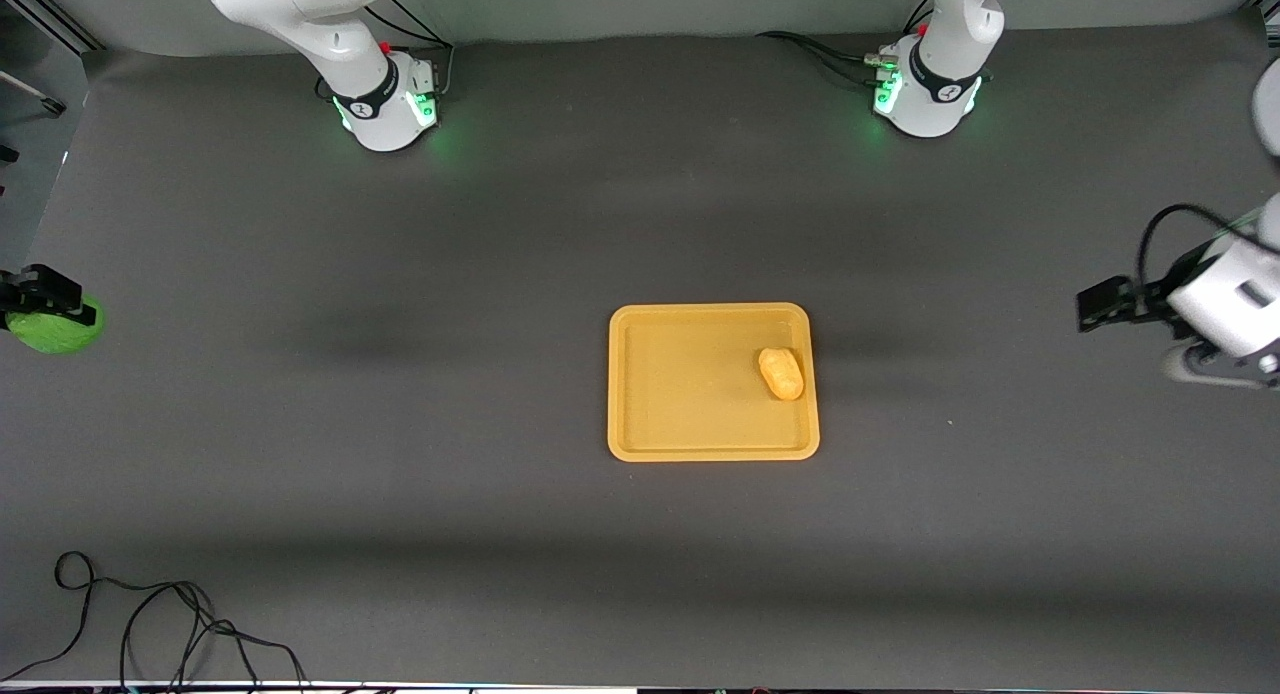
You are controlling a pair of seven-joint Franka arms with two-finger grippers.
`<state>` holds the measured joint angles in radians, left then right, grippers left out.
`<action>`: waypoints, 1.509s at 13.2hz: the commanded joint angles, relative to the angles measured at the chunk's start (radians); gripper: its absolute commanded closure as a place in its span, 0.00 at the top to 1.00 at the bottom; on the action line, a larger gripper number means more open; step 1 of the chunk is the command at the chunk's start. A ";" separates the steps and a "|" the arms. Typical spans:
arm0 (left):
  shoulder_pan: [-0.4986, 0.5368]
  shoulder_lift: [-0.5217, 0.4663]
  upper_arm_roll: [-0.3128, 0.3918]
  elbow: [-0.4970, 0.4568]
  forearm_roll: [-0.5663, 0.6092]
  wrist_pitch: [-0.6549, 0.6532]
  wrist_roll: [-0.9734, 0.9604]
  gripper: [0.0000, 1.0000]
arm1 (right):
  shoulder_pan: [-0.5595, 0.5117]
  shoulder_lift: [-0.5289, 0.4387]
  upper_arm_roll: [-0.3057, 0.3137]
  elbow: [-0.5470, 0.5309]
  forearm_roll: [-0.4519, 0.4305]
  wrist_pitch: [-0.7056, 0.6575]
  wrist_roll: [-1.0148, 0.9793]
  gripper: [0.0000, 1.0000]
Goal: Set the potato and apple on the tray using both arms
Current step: 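Withdraw the left gripper while the right gripper lifts the green apple, then carry the green apple with the right gripper over the tray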
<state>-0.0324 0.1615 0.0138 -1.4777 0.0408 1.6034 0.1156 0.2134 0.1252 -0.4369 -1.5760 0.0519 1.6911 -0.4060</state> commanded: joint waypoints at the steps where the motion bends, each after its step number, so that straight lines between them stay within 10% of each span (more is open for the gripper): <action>1: 0.025 -0.057 -0.008 -0.020 0.011 -0.025 0.064 1.00 | 0.122 0.082 -0.006 0.108 -0.004 -0.022 0.160 0.39; 7: 0.048 -0.045 -0.008 -0.013 -0.001 0.012 0.058 1.00 | 0.447 0.368 0.000 0.411 0.111 -0.018 0.700 0.38; 11: 0.097 -0.051 -0.009 -0.013 -0.061 0.039 0.064 1.00 | 0.531 0.526 0.185 0.591 0.108 -0.007 1.092 0.38; 20: 0.095 -0.043 -0.009 -0.038 -0.042 0.061 0.076 1.00 | 0.745 0.821 0.256 0.625 0.016 0.304 1.300 0.35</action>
<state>0.0582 0.1324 0.0088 -1.4986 -0.0066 1.6601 0.1736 0.9580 0.8561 -0.1747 -1.0065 0.1098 1.9435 0.8731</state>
